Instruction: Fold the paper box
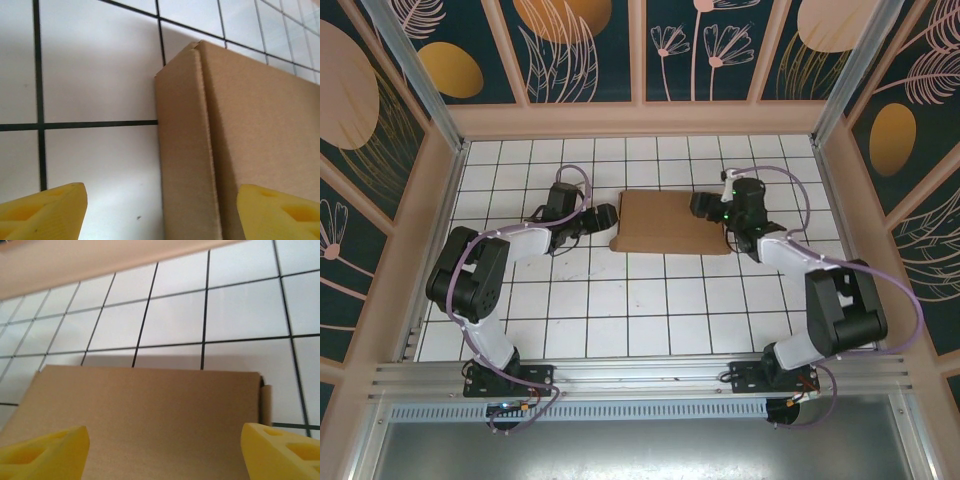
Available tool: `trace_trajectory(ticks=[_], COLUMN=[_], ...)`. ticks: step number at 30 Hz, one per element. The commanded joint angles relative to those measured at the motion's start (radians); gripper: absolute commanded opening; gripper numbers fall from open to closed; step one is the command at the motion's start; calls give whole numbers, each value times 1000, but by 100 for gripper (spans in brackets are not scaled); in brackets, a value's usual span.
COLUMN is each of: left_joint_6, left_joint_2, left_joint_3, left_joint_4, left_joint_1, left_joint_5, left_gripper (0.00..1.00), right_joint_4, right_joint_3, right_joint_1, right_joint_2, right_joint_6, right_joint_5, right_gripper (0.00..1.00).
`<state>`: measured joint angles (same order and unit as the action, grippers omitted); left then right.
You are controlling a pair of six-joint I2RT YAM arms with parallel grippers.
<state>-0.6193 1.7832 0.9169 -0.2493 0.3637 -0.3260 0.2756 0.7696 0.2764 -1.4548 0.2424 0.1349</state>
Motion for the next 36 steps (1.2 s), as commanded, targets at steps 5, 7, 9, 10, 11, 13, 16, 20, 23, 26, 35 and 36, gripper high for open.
trace_trajectory(ticks=[5,7,9,10,11,13,16,20,23,26,35,36], left_joint_6=[-63,-53,-48,-47,-47,-44,-22,-8,-7,-19,-91,-82], left_joint_2=[12,36,74,92,104,120,143,164,176,170,209,212], left_joint_3=[0,6,20,23,18,8,9,10,9,-11,-19,-18], left_joint_4=[-121,-144,-139,-141,-151,-159,-127,-105,-90,-99,-197,-189], left_joint_1=[13,12,13,13,14,14,14,14,14,14,-8,-12], left_joint_5=[-70,-103,-130,-148,-168,-192,-219,-228,-220,-228,-360,-363], left_gripper=[85,91,92,91,88,79,71,62,48,41,17,17], right_joint_4=[-16,-8,-12,-16,-15,-2,43,68,92,168,360,366], right_joint_3=[-110,-139,-158,-165,-176,-200,-235,-245,-255,-289,-368,-374], right_joint_1=[-35,-36,-37,-37,-37,-38,-45,-65,-78,-103,-199,-207], right_joint_2=[42,30,12,2,-5,-10,-12,-35,-41,-13,56,61], right_joint_6=[59,82,122,139,157,181,207,224,231,258,370,384], right_joint_5=[-3,-20,-36,-39,-41,-36,6,70,111,188,363,372], right_gripper=[79,79,79,78,79,79,79,78,78,79,85,85])
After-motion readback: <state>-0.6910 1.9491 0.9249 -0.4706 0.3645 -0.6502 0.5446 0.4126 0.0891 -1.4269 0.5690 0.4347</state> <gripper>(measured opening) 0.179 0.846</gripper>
